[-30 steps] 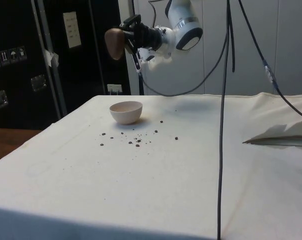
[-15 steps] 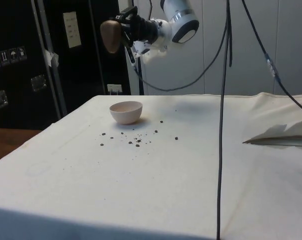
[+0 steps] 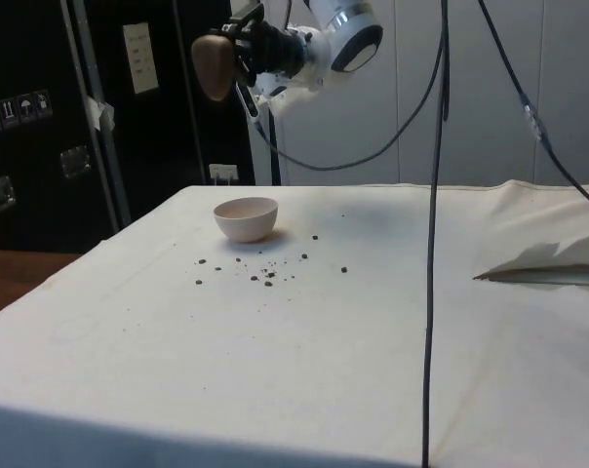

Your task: Pour the coffee beans from the cup into the bowl.

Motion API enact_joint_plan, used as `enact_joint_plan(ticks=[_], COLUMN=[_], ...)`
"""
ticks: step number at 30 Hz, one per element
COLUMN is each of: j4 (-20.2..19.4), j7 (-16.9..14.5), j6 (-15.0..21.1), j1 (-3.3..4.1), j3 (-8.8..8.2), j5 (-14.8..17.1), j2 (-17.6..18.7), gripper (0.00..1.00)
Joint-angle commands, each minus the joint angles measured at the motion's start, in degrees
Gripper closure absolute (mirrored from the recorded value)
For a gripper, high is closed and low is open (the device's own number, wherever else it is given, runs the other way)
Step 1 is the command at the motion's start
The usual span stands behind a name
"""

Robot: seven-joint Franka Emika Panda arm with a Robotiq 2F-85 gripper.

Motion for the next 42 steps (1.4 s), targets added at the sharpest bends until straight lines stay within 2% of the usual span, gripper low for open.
enact_joint_plan(ticks=[1, 2, 7, 8, 9, 15, 16, 17, 21, 22, 23, 24, 25, 27, 32, 33, 34, 36, 37, 41, 42], j4=[0.0, -0.7, -0.7, -0.1, -0.7, -0.6, -0.1, -0.6, -0.5, -0.5, -0.5, -0.1, -0.5, -0.4, -0.1, 0.2, 0.1, 0.3, 0.6, 0.9, 1.0], j7=[-0.3, -1.0, -2.8, -2.7, -3.0, -5.2, -5.3, -5.5, -6.8, -7.3, -7.6, -7.7, -7.9, -8.7, -9.5, -9.6, -9.6, -9.6, -9.5, -9.5, -9.7], j6=[0.0, 0.9, 1.0, 0.1, 1.0, 1.4, 0.3, 1.4, 1.6, 1.7, 1.8, 0.8, 1.8, 2.3, 2.9, 1.9, 3.1, 3.5, 4.1, 5.4, 4.7], j1=[0.17, 1.2, 2.06, 1.32, 2.18, 3.09, 2.35, 3.15, 3.67, 4.01, 4.13, 3.38, 4.18, 4.47, 4.81, 4.13, 4.93, 5.1, 5.5, 6.13, 5.56], j3=[-0.06, -0.92, -1.49, -0.8, -1.55, -2.12, -1.49, -2.18, -2.52, -2.75, -2.81, -2.12, -2.86, -2.81, -2.75, -2.18, -2.69, -2.58, -2.35, -1.66, -1.49], j5=[-0.4, -1.7, -4.1, -3.6, -4.5, -7.4, -7.1, -7.7, -9.5, -10.3, -10.6, -10.4, -11.1, -12.3, -14.2, -13.7, -14.3, -14.7, -14.7, -14.8, -14.8], j2=[-0.1, -1.0, -1.7, -1.2, -1.8, -2.3, -1.9, -2.3, -2.5, -2.6, -2.6, -2.2, -2.7, -3.0, -3.4, -3.0, -3.4, -3.4, -3.3, -3.3, -3.2], gripper=[1.0, 1.0, 1.0, 1.0, 1.0, 1.0, 1.0, 1.0, 1.0, 1.0, 1.0, 1.0, 1.0, 1.0, 1.0, 1.0, 1.0, 1.0, 1.0, 1.0, 1.0])
